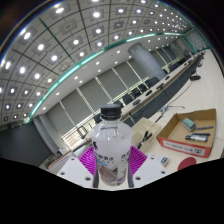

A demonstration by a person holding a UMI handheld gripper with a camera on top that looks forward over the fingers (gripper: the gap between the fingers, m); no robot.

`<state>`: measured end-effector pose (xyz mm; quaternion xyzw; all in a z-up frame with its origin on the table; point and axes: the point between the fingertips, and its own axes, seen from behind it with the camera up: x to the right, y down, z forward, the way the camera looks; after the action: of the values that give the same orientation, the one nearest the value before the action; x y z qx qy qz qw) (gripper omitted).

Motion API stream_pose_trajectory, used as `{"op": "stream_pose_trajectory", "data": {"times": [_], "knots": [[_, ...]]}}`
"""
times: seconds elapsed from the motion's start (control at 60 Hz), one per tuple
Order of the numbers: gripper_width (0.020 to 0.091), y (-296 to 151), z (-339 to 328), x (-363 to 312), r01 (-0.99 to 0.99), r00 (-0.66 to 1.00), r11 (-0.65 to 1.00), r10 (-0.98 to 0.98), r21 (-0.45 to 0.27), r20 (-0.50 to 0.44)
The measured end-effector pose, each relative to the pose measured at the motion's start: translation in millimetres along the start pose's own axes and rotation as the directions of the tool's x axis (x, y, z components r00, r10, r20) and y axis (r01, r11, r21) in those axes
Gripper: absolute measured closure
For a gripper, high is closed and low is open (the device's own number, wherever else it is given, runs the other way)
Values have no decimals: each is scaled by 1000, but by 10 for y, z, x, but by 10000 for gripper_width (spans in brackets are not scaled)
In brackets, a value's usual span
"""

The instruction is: Pour water

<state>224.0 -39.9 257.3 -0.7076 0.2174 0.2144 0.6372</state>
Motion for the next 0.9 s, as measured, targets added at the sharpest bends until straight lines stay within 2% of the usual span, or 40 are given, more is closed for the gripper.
{"op": "stream_pose_trajectory", "data": {"times": [0.1, 0.267, 0.5, 0.817, 0.9], "knots": [[715, -276, -43, 489, 253, 962, 967, -250, 19, -108], [713, -253, -55, 1290, 474, 850, 878, -474, -58, -228], [713, 159, 18, 2078, 524, 784, 835, -551, -169, -286], [710, 485, 18, 2520, 501, 769, 839, -545, -215, -334], [700, 468, 8, 2554, 499, 772, 844, -536, -195, -343]]}}
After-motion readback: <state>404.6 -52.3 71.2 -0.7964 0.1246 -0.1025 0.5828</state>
